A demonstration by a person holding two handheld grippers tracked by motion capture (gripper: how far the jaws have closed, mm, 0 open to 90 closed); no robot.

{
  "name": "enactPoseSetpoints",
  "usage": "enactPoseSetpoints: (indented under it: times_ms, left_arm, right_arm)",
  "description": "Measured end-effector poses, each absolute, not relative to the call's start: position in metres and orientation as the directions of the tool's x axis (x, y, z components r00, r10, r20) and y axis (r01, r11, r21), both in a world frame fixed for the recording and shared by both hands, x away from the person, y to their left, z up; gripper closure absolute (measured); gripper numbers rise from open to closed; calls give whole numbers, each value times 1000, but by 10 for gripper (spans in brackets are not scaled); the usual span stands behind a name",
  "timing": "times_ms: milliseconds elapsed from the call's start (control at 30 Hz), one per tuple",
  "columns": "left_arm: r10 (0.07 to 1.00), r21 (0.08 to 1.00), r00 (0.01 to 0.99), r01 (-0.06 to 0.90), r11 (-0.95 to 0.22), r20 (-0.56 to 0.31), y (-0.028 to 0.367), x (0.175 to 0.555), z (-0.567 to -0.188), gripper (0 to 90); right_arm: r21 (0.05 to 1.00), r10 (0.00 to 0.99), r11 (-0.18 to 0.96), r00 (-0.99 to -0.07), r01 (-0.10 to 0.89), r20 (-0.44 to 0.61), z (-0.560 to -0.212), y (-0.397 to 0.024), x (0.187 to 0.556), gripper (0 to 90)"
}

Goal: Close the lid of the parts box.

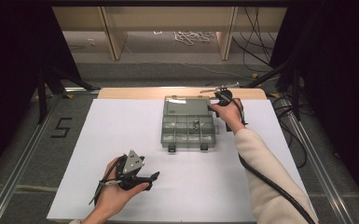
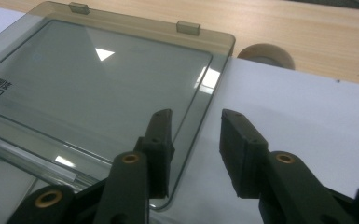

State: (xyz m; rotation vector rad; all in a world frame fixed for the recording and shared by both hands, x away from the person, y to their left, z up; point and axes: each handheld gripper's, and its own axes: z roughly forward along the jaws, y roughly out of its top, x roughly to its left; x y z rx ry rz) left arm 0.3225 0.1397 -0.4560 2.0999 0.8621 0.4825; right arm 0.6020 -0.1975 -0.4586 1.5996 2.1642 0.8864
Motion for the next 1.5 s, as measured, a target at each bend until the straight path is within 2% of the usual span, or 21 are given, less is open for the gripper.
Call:
enactPoseSetpoints:
  times_ms: [67, 100, 133, 233, 333, 400, 433, 533, 600, 800, 967, 1100, 1167, 1200, 1267, 1300, 1367, 1500]
  left_arm:
    - [716, 791, 697, 414, -451, 43, 140, 323, -456, 237]
    - [713, 788, 700, 416, -454, 41, 140, 323, -456, 237]
    - [721, 798, 692, 419, -433, 29, 138, 322, -457, 237]
    - [713, 789, 700, 416, -452, 39, 139, 323, -456, 237]
    - [717, 791, 696, 416, -450, 42, 139, 323, -457, 237]
    - [717, 791, 696, 416, -448, 40, 139, 323, -457, 237]
    - [717, 790, 695, 413, -453, 48, 139, 323, -457, 237]
    - [722, 796, 691, 415, -441, 39, 138, 323, -458, 238]
    - [721, 797, 692, 415, -439, 36, 138, 323, -458, 238]
    - [715, 793, 699, 421, -440, 26, 138, 323, -458, 238]
    - [717, 796, 696, 419, -437, 27, 138, 324, -459, 239]
    - [724, 792, 689, 423, -439, 33, 139, 324, -459, 239]
    - [722, 785, 690, 423, -452, 44, 140, 325, -458, 240]
    - [719, 786, 694, 421, -453, 42, 141, 326, -459, 241]
    - [728, 792, 685, 422, -440, 39, 141, 329, -459, 243]
    - [729, 791, 684, 423, -443, 42, 142, 331, -459, 246]
    - [742, 796, 670, 431, -424, 32, 144, 339, -458, 253]
    - [769, 799, 639, 460, -388, 6, 148, 366, -452, 279]
  right_arm:
    - [635, 931, 187, -342, 749, 129, -461, -198, 603, 693]
    - [603, 946, 148, -289, 784, 144, -460, -194, 601, 705]
    - [619, 940, 126, -293, 775, 176, -461, -194, 601, 720]
    - [581, 949, 134, -273, 803, 159, -461, -194, 602, 758]
    - [587, 942, 105, -270, 803, 200, -462, -194, 604, 794]
    - [579, 950, 123, -263, 806, 166, -461, -194, 605, 809]
    - [612, 937, 128, -297, 780, 182, -464, -196, 606, 819]
    - [582, 945, 93, -256, 808, 204, -462, -196, 605, 831]
    - [606, 946, 90, -257, 791, 196, -464, -196, 606, 837]
    - [580, 954, 64, -220, 812, 203, -461, -192, 605, 855]
    - [599, 963, 21, -177, 801, 203, -461, -188, 602, 873]
    - [627, 967, 58, -201, 777, 159, -462, -186, 600, 883]
    - [623, 971, 19, -162, 782, 174, -461, -182, 598, 886]
    - [635, 970, 64, -197, 770, 141, -461, -185, 598, 887]
    - [649, 971, 66, -200, 758, 134, -461, -185, 597, 888]
    - [642, 971, 38, -179, 766, 156, -460, -183, 595, 888]
    - [660, 969, 64, -205, 749, 138, -461, -186, 594, 889]
    - [669, 971, 28, -179, 743, 159, -460, -185, 588, 889]
